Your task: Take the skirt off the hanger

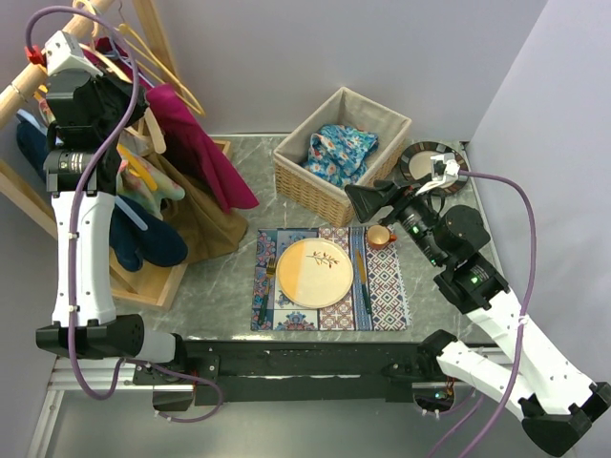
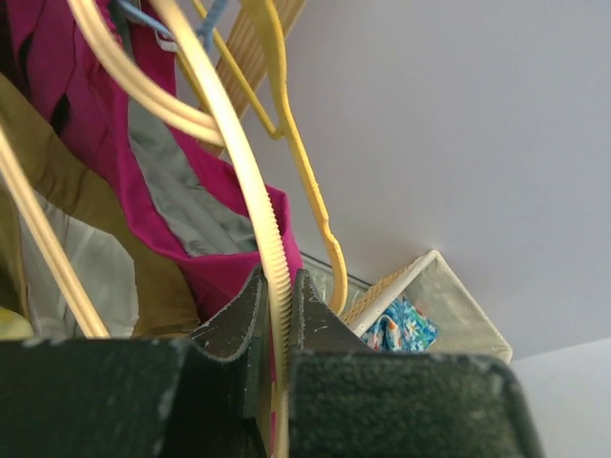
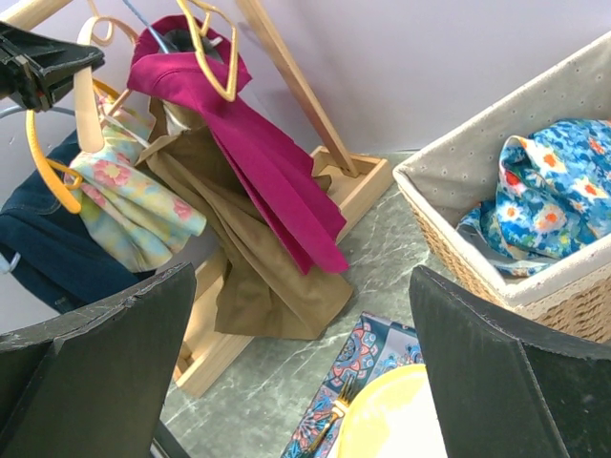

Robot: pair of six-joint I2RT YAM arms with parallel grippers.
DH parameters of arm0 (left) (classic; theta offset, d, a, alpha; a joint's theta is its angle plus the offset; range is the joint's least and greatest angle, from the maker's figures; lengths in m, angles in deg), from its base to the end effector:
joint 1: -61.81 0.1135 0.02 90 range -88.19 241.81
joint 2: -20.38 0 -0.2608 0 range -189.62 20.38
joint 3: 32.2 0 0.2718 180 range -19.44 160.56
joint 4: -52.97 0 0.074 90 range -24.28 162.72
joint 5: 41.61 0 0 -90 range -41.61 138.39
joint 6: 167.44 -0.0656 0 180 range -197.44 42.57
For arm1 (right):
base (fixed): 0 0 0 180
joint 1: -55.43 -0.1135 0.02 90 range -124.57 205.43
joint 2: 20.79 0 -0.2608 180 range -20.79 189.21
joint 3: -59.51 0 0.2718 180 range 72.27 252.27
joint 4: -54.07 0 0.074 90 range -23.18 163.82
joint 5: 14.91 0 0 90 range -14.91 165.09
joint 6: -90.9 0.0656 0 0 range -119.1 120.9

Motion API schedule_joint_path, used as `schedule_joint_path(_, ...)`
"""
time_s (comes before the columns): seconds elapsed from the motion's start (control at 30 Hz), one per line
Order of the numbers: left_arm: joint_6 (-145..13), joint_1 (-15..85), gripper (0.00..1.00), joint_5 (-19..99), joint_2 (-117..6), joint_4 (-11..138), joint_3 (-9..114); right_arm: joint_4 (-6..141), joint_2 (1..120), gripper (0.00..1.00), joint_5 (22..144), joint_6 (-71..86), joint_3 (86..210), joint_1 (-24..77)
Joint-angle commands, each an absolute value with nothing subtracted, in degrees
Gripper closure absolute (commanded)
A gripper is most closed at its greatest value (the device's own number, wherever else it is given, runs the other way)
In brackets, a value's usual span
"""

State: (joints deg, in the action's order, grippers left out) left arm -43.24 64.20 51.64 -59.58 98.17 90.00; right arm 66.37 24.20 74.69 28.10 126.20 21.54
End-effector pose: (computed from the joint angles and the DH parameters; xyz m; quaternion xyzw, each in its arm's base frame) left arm 0.3146 0.0169 0.5458 -0.2461 0.6821 -0.1689 0.6676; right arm 0.1877 0.1255 0.4212 -0.0351 0.6458 0.3857 0.6580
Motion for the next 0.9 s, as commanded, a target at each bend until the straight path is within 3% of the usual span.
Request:
schedule_joint_path(0.0,-52.73,62.95,0.99,44.52,-56.17,85.67,95.95,63.74,23.06,0.0,74.91,27.88,125.88,21.15)
schedule_joint_path(0.47,-52.13,62.95,0.99,42.86,-53.1,84.79,93.23,63.48,23.68,0.0,76.32,28.32,125.97,21.15)
schedule_joint_path(0.87,-45.27,62.95,0.99,32.94,-50.29,91.91,94.28,63.13,23.76,0.0,77.46,28.85,126.32,21.24)
